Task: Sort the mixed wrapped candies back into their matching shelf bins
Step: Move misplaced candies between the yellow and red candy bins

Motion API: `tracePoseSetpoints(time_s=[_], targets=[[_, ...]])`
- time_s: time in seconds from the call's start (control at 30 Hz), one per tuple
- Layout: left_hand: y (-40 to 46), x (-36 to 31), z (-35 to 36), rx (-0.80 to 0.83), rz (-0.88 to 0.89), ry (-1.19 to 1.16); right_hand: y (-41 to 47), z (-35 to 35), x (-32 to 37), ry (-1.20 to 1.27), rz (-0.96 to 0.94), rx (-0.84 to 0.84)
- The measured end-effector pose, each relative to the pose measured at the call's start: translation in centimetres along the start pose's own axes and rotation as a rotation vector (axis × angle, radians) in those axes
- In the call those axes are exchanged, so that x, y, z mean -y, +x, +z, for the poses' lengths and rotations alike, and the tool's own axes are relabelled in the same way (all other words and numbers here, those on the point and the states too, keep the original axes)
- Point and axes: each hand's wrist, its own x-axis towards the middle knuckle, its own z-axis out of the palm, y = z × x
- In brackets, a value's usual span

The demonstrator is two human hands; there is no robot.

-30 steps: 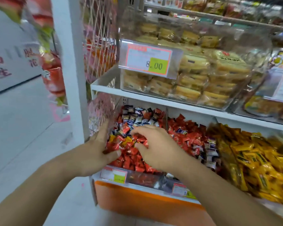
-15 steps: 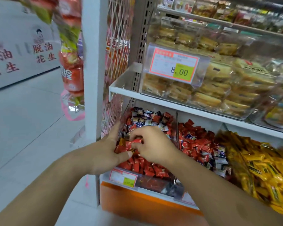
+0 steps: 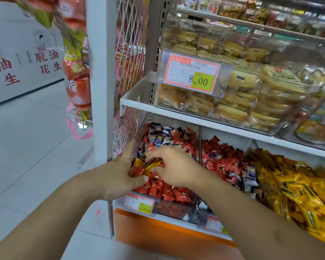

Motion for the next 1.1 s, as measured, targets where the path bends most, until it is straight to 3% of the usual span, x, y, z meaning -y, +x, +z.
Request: tracePoseSetpoints(time_s=[0.23,0.37,0.5,0.67,0.87,0.97,1.1], targets=[[0.0,-0.4,0.0,-0.009,-0.01,0.036,1.2,1.2,-0.5,-0.25,-0.051,-0.03],[-0.6,-1.6,-0.2,-0.146,0.042,0.103,-1.0,-0.3,-0.4,-0.082,-0.019,-0.201],[-1.3,-4.5,0.2,-0.415,0.282,0.147,-5.2,-2.5,-0.1,0.165,0.026,-0.291],[-2.0,-8.6,2.9,-0.228,0.33,-0.1,-11.7,-4.0,-1.2,0.215,0.073,-0.348],[-2.6,-13.8,7.0,-0.063,0.337,-0.225,-18.9,-5.7,-5.0,0.159,0.154,-0.328],[-2.7,-15.6,8.6,-0.01,0.314,-0.221,-21.8,-7.3,-8.3,0.116,0.283,-0.408],[-2.5,-16.5,9.4,-0.059,0.303,-0.181,-23.8,-9.5,-14.7,-0.053,0.566,-0.581]])
